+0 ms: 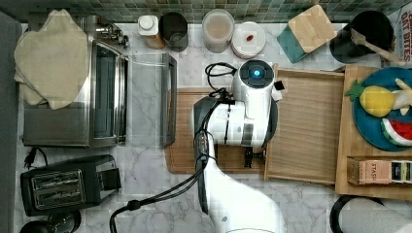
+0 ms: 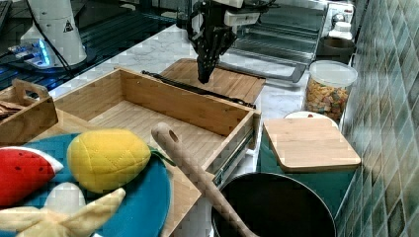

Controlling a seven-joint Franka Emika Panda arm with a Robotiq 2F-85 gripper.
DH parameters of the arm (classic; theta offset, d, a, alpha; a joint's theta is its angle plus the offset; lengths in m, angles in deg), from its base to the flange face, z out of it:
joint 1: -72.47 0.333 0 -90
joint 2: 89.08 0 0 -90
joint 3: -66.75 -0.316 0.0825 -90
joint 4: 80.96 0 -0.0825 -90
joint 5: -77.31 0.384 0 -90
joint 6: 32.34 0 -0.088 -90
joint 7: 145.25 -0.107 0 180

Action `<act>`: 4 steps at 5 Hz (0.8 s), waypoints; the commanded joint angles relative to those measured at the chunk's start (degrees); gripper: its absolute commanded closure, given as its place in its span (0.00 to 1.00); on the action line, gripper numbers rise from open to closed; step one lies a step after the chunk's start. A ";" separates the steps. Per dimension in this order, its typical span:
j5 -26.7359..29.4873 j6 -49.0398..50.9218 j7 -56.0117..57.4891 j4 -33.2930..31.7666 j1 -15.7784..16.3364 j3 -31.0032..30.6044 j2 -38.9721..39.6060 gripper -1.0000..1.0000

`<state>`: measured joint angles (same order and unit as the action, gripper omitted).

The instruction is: Close the drawer.

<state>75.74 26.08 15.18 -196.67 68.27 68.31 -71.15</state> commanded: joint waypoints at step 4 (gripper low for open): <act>-2.42 -7.51 17.07 -1.41 -8.39 6.17 -1.60 1.00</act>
<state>73.48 19.78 27.01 -197.90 67.22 69.85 -70.81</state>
